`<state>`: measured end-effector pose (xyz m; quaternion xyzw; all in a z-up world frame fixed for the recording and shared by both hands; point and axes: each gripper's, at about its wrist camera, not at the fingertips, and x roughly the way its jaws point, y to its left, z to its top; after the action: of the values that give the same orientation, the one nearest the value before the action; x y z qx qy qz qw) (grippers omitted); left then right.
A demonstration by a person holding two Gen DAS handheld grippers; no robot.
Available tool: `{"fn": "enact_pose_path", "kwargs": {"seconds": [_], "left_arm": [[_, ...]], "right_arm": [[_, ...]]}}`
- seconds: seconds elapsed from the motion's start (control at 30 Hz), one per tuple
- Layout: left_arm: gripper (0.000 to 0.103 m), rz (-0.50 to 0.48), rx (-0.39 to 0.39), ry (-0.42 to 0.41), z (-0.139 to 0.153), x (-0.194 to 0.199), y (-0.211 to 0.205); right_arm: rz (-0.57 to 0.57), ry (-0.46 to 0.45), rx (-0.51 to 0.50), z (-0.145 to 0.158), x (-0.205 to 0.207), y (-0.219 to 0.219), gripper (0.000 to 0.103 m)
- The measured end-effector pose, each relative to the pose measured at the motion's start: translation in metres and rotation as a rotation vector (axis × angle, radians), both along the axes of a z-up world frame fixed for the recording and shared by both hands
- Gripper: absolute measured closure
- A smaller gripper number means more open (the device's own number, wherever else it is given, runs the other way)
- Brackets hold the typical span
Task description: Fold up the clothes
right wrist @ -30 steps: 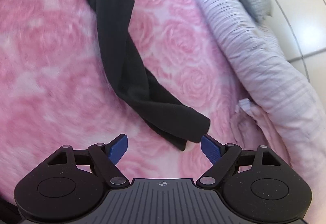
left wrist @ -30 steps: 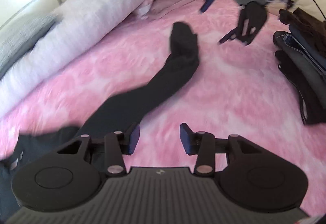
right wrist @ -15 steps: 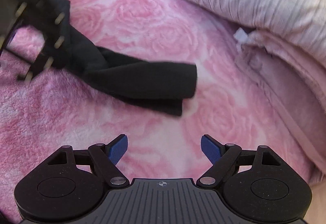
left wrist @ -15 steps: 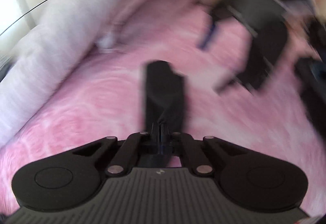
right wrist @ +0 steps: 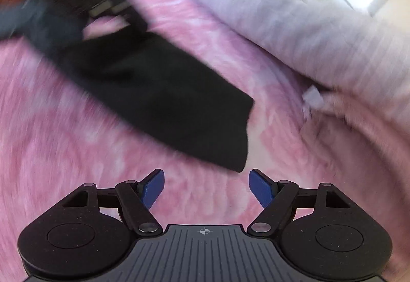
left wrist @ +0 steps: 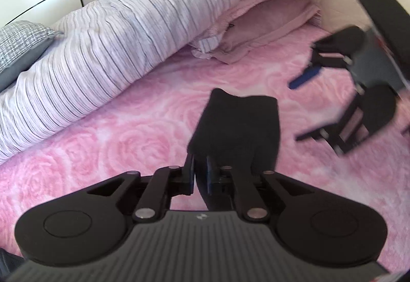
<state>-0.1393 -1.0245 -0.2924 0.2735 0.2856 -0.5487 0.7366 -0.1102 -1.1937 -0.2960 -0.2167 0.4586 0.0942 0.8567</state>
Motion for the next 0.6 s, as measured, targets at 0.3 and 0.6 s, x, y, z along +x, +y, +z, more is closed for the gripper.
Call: {"fn": "enact_pose_path", "kwargs": {"seconds": [0.3,0.6], "left_arm": [[0.081,0.074,-0.026,-0.069,0.010,-0.047,0.081],[0.081,0.066,0.104,-0.063,-0.014,-0.092,0.122]], "right_arm": [[-0.056,0.054,0.254,0.007,0.048,-0.027,0.026],[-0.244,0.152,0.350,0.009,0.061,-0.036,0.102]]}}
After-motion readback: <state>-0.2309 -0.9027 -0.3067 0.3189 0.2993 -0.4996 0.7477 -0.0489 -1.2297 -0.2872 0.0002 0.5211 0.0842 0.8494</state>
